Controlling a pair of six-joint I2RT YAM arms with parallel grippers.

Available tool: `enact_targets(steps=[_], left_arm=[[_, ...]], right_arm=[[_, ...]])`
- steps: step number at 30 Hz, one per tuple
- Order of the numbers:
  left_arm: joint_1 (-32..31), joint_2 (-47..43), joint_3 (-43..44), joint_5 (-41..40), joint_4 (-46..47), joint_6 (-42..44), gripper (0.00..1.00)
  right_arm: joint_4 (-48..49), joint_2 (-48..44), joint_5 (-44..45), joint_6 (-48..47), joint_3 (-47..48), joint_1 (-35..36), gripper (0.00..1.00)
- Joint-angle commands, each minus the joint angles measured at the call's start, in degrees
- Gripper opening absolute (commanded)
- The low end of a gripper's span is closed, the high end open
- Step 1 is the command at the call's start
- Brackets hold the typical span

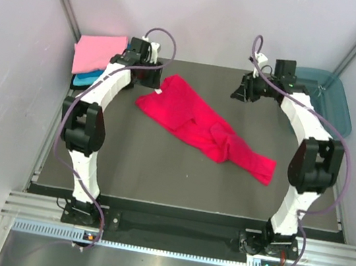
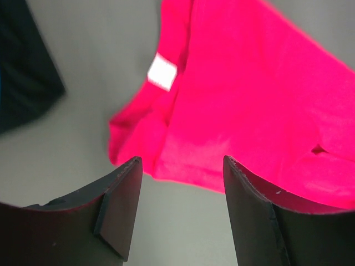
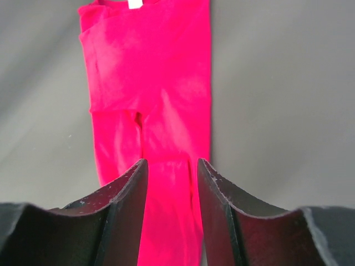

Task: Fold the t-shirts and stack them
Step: Fold the tshirt

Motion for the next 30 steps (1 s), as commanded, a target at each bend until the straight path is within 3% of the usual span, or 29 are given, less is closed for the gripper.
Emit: enact_targets(steps=[1, 15, 24, 30], left_arm=[[2.0, -1.3, -3.2, 3.0, -0.4, -7.3, 0.64], [4.3, -0.6, -14.0, -1.0, 0.7, -17.0, 0.64], [4.1, 4.4, -13.7, -1.8, 1.7, -17.2, 0.64], [3.9, 9.5, -10.0, -0.7, 2.6, -17.2, 0.51]], right_arm=[[1.9, 4.6, -0.5, 0.2, 6.7, 0.6, 0.41], [7.6, 23.5, -0.8, 10.0, 24.0, 1.3, 0.42], [7.4, 25.5, -2.5, 11.4, 24.4, 1.5, 0.43], [8.5, 24.3, -2.8, 13.9, 22.8, 1.6, 0.43]])
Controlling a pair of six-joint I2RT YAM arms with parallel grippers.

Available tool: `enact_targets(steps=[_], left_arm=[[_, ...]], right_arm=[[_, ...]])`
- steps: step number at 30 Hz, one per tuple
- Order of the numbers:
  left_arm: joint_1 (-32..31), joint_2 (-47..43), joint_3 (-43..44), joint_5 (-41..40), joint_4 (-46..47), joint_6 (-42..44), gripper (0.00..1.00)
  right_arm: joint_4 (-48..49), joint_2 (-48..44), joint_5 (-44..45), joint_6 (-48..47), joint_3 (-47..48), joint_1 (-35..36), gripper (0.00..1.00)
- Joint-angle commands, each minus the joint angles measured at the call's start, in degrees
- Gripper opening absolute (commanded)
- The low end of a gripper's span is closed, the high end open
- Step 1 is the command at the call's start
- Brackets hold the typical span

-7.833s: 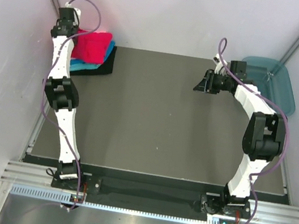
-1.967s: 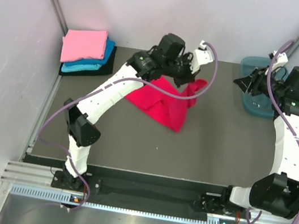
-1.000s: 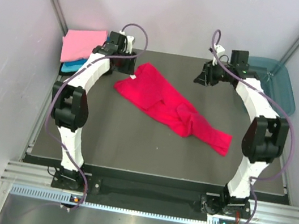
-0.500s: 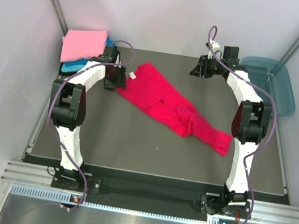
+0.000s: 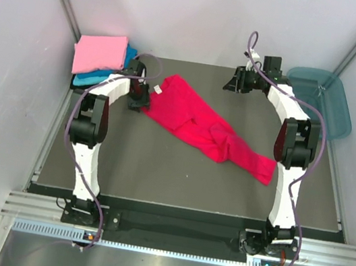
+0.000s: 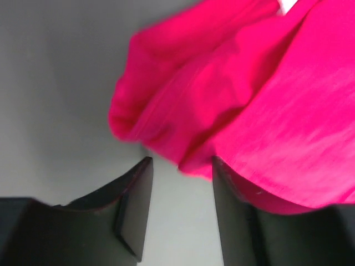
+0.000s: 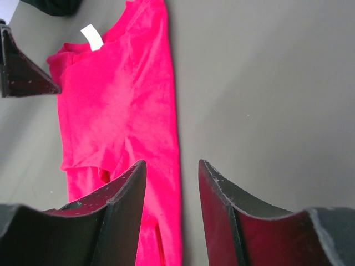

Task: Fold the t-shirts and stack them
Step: Fold the tshirt

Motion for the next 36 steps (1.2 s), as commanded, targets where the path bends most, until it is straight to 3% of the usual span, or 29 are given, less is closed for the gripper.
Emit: enact_targets(steps=[1, 4, 5, 7, 20, 27, 32, 36], left_arm=[[-0.5, 3.8, 3.0, 0.1, 2.4, -0.6, 0.48], [-1.0, 6.5, 5.8, 0.0, 2.9, -0.6, 0.29], [-1.1, 7.3, 7.6, 0.3, 3.5, -0.6, 0.15], [-1.4, 10.5, 10.2, 0.2, 4.1, 0.4, 0.0], [-1.2, 26.5, 39.1, -6.6, 12.0, 10.4, 0.0], [-2.2, 33.3, 46.6, -8.0, 19.7, 16.1, 0.0], [-2.5, 34.9, 48.6, -13.1, 24.9, 19.0, 0.0], [-2.5, 29.8, 48.4, -20.1, 22.7, 20.8, 0.39]], right_arm=[[3.0, -0.8, -1.5, 1.4, 1.4, 0.6, 0.43], [2.7, -0.9, -1.1, 0.8, 1.5, 0.5, 0.43], [2.5, -0.9, -1.1, 0.7, 1.3, 0.5, 0.43], [2.5, -1.4, -0.8, 0.6, 0.3, 0.3, 0.43], [2.0, -2.3, -0.1, -0.2, -2.1, -0.4, 0.43], [2.1, -0.9, -0.7, -0.2, -1.9, -0.5, 0.42], [1.4, -1.4, -1.1, -0.2, -2.1, -0.5, 0.42], [0.3, -3.4, -1.6, -2.9, -3.8, -0.6, 0.42]])
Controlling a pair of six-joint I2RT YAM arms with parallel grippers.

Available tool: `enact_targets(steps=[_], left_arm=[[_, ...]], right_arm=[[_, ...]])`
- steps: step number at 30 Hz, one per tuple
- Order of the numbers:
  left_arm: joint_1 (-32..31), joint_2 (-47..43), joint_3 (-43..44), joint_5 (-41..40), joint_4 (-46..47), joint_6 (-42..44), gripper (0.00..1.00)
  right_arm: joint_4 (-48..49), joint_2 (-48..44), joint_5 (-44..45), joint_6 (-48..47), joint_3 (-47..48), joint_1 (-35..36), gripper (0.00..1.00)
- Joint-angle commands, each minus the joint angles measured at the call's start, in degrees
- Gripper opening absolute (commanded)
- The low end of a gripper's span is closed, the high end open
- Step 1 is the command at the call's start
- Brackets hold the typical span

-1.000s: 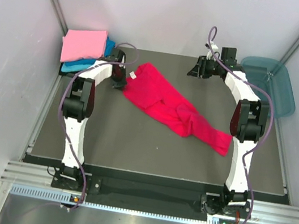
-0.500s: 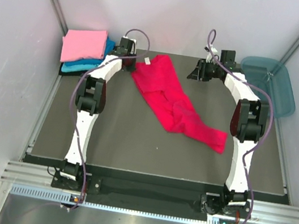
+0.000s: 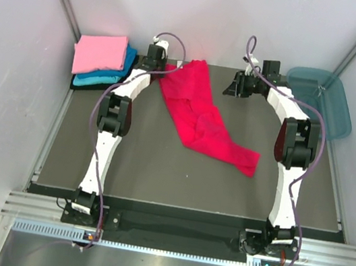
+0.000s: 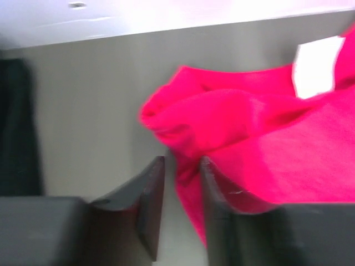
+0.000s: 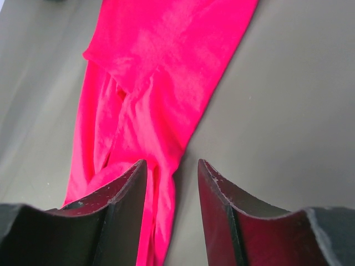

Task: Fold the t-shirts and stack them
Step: Fold the tshirt

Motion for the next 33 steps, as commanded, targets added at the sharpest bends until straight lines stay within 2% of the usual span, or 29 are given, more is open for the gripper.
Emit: enact_targets(steps=[1, 3, 4, 5, 6, 7, 9, 10, 12, 13, 16, 19, 23, 28, 33], left_arm=[[0.6, -6.4, 0.0, -8.8, 2.5, 2.9, 0.42], [0.7, -15.1, -4.2, -6.9, 2.8, 2.8, 0.44], [0.7, -19.0, -11.5, -4.9, 4.2, 2.7, 0.44], [0.7, -22.7, -15.8, -1.8, 6.6, 2.8, 0.44], [0.6, -28.9, -19.6, 5.6, 9.3, 3.5, 0.44], [0.5, -31.0, -23.4, 9.1, 8.8, 3.2, 0.44], [-0.4, -32.6, -22.4, 15.3, 4.3, 0.6, 0.44], [-0.7, -32.2, -19.6, 23.6, -2.7, -0.5, 0.46], [-1.5, -29.6, -17.1, 32.0, -8.8, -3.7, 0.46], [-1.8, -28.5, -14.9, 39.5, -13.5, -4.7, 0.5], [-3.7, -25.5, -14.7, 46.5, -16.4, -9.6, 0.53], [-6.6, -25.8, -17.3, 47.6, -15.1, -9.3, 0.55], [-9.8, -22.0, -14.9, 48.4, -15.7, -11.3, 0.57], [-13.1, -20.9, -19.1, 49.4, -16.1, -12.4, 0.63], [-16.5, -20.1, -20.7, 48.3, -17.5, -11.2, 0.71]], right_arm=[[0.3, -4.0, -1.6, -2.8, -1.6, -0.3, 0.42], [-0.3, -6.9, -1.7, -4.3, -3.2, -0.7, 0.42], [-0.4, -8.1, -1.7, -5.0, -5.1, -0.8, 0.41], [-0.6, -10.6, -1.5, -5.7, -6.1, -0.8, 0.41], [-0.6, -11.8, -1.3, -6.9, -7.4, -1.2, 0.41], [-0.7, -13.2, -1.4, -7.4, -9.7, -1.4, 0.41], [-1.2, -17.3, -1.6, -9.1, -12.2, -2.2, 0.41], [-1.8, -18.8, -1.9, -9.6, -14.7, -2.6, 0.41], [-2.7, -22.8, -2.1, -11.3, -18.5, -3.9, 0.41], [-3.2, -24.0, -2.3, -11.8, -19.6, -4.6, 0.41], [-10.2, -26.9, -3.6, -15.6, -21.8, -6.1, 0.41], [-16.0, -28.0, -4.0, -20.1, -22.2, -6.8, 0.41], [-16.8, -30.0, -4.7, -20.9, -24.7, -7.5, 0.41], [-20.0, -32.2, -4.9, -22.9, -26.1, -7.9, 0.41], [-20.8, -33.7, -6.2, -24.6, -28.4, -11.5, 0.41]])
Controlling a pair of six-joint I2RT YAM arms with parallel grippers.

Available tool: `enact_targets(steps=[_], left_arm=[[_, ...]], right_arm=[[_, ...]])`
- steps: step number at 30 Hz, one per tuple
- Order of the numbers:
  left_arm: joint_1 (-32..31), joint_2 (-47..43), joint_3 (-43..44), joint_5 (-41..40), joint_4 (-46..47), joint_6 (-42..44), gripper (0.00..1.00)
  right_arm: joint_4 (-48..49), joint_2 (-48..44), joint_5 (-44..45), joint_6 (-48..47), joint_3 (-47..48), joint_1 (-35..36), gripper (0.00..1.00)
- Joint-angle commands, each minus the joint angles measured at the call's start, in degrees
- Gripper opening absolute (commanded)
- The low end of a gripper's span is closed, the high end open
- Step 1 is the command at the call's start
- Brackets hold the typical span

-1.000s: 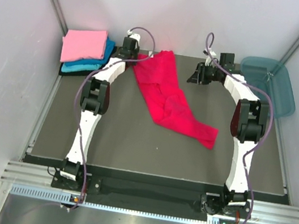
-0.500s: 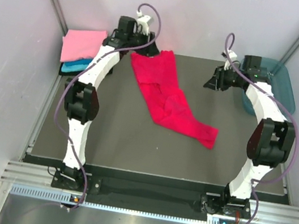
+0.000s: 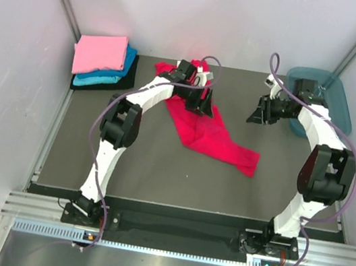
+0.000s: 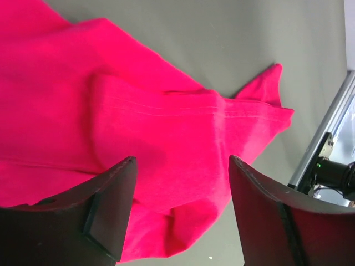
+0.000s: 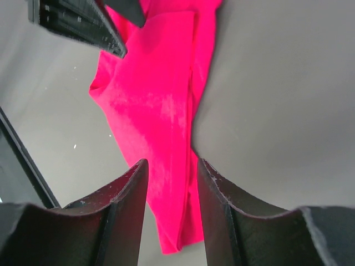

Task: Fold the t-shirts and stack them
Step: Fold the tshirt

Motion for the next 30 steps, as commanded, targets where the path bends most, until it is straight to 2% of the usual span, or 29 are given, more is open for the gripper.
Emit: enact_targets(steps=[1, 5, 14, 17, 19, 21, 22, 23, 30], left_arm=[[-1.7, -0.9, 0.4, 0.5, -0.8, 0.8, 0.72], [-4.2, -0.3, 0.2, -2.4, -3.3, 2.6, 0.72], [-6.8, -3.3, -6.4, -11.7, -6.6, 6.3, 0.71], [-7.5, -2.9, -6.5, -12.1, -6.5, 7.5, 0.63], [-8.0, -3.1, -5.9, -12.1, -6.4, 8.1, 0.38], [-8.4, -3.8, -5.7, -12.1, -6.1, 8.4, 0.22], [-8.5, -4.2, -5.7, -12.1, -6.0, 8.7, 0.05], [-8.6, -5.3, -5.7, -12.1, -6.0, 9.1, 0.0], [-8.9, -14.1, -8.5, -9.6, -5.9, 12.9, 0.0]], right_arm=[[-1.3, -4.6, -3.1, -3.5, -0.6, -2.4, 0.41], [-2.2, -5.1, -4.2, -5.6, -1.4, -4.8, 0.41], [-2.3, -6.8, -7.2, -8.0, -4.9, -7.7, 0.41], [-2.2, -7.1, -7.9, -8.6, -5.8, -8.1, 0.41], [-2.2, -7.5, -8.3, -9.2, -6.5, -8.5, 0.41], [-2.2, -7.9, -8.5, -9.4, -7.3, -8.7, 0.41], [-2.2, -8.3, -8.6, -9.5, -7.6, -8.9, 0.41], [-2.2, -8.4, -8.8, -9.9, -8.2, -8.9, 0.41], [-1.9, -9.7, -9.9, -10.2, -10.0, -9.0, 0.41]])
